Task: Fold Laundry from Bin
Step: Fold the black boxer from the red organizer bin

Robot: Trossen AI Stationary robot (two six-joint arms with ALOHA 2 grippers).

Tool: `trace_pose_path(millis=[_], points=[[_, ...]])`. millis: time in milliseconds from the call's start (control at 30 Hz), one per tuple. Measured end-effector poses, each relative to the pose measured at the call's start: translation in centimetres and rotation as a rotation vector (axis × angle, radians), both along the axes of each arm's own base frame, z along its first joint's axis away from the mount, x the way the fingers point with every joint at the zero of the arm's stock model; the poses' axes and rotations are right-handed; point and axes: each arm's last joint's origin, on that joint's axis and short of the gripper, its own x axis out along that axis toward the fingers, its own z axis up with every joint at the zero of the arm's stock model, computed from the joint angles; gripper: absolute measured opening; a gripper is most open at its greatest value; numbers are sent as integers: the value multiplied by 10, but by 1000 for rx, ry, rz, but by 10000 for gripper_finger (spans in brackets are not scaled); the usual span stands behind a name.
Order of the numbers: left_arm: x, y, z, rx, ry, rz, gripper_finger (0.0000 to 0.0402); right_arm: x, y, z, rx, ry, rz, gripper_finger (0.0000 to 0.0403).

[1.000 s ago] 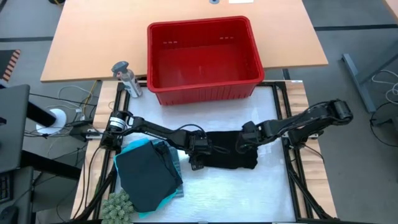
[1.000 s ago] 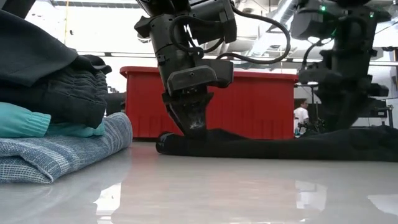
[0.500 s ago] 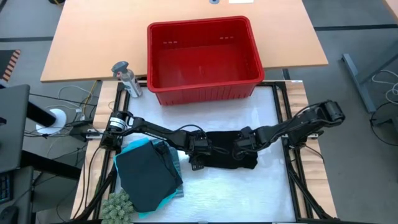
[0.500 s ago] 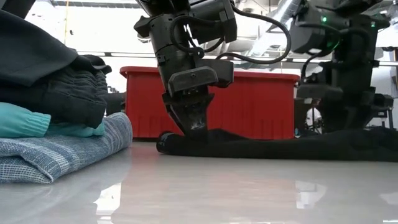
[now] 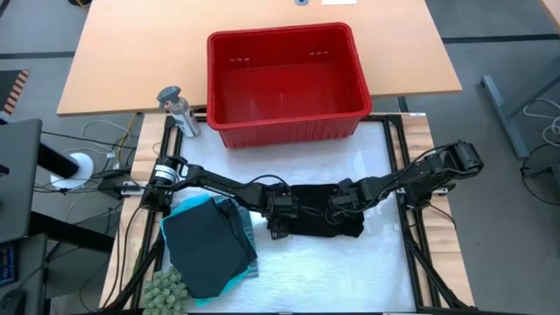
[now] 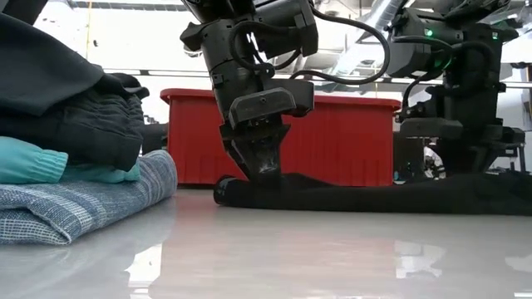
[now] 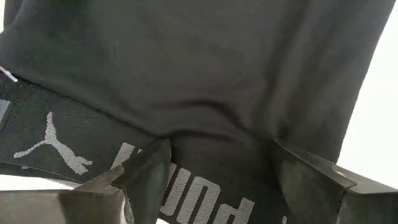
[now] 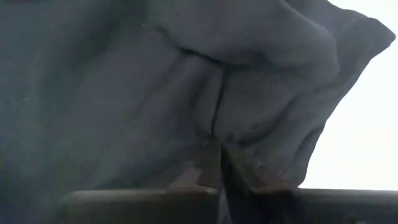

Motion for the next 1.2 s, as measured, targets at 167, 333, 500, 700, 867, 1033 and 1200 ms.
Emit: trace_pose_path(millis=[167, 333, 500, 700, 867, 1033, 1200], points=[[0, 0, 0, -3, 0, 9, 265, -4, 1, 1, 21, 41, 34, 22], [0, -1, 0, -2, -1, 7, 265, -17, -1, 8, 22, 123, 34, 49], [0, -3, 0, 4, -2, 5, 265, -33, -5, 23, -4, 163, 39, 40], [0, -4, 0, 4, -3, 4, 265, -46, -9, 41, -22, 113, 46, 48], [0, -4, 0, 1, -3, 12, 265, -49, -10, 47, -16, 76, 51, 85], [0, -4, 0, -2, -4, 18, 265, -49, -10, 47, -15, 74, 49, 111], [-1, -4, 0, -3, 0, 20, 265, -51, -6, 51, -32, 15, 38, 124]])
